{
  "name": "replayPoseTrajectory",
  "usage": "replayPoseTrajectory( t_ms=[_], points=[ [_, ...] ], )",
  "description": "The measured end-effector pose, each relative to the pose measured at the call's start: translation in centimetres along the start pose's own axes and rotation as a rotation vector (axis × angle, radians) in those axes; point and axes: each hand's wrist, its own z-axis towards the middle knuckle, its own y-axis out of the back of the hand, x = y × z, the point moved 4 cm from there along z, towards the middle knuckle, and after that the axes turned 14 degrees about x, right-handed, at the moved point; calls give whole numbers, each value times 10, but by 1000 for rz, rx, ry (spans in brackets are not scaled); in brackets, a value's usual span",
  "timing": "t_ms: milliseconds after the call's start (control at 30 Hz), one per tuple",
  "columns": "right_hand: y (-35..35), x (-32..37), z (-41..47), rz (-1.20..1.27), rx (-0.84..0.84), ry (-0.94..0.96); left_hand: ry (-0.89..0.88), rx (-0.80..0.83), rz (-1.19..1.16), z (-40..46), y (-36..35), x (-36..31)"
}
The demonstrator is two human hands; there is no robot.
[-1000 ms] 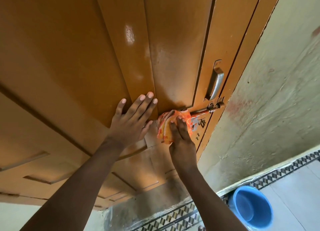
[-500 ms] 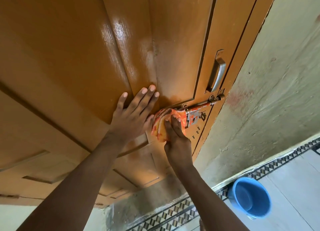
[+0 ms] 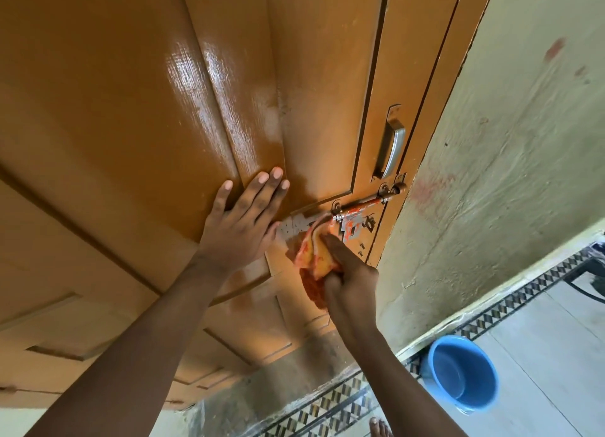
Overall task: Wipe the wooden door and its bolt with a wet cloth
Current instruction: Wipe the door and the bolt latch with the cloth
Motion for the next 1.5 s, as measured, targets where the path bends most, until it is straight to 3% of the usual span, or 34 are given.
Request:
replayPoseTrajectory(
  t_ms=[133,200,267,400,567,700,800,900,967,1067,1133,1267,1433,1500],
  points=[
    [17,13,-5,83,-316,-13,11,-11,-4,0,1,1],
    [19,15,10,25,-380,42,6,-10,7,1,1,1],
    [12,12,30,-91,-312,113,4,-8,2,1,0,2],
    [-25,-6,43,-530,10,141,10,-6,-7,0,-1,1],
    [-24,-19,33,-648,49,259,1,-14,6,0,-2,0],
    [-16,-11,29,-475,177,351,-3,-23,29,0,-5,-1],
    [-12,1,21,-190,220,230,7,-36,38,0,-5,-1],
    [-1,8,4,64,5,49,11,-59,24,1,-5,0],
    [9,18,-3,91,-188,47,15,-69,17,1,-4,0],
    [20,13,12,9,-365,105,5,-74,21,0,-3,-1],
    [13,8,30,-173,-289,118,-2,-78,23,0,-4,-1],
    [-19,-6,38,-656,28,134,8,-85,28,0,-4,-2],
    [-7,-10,46,-823,-6,141,1,-73,20,0,-3,-2],
    [-15,-9,42,-866,71,218,4,-71,23,0,-4,-3]
  ],
)
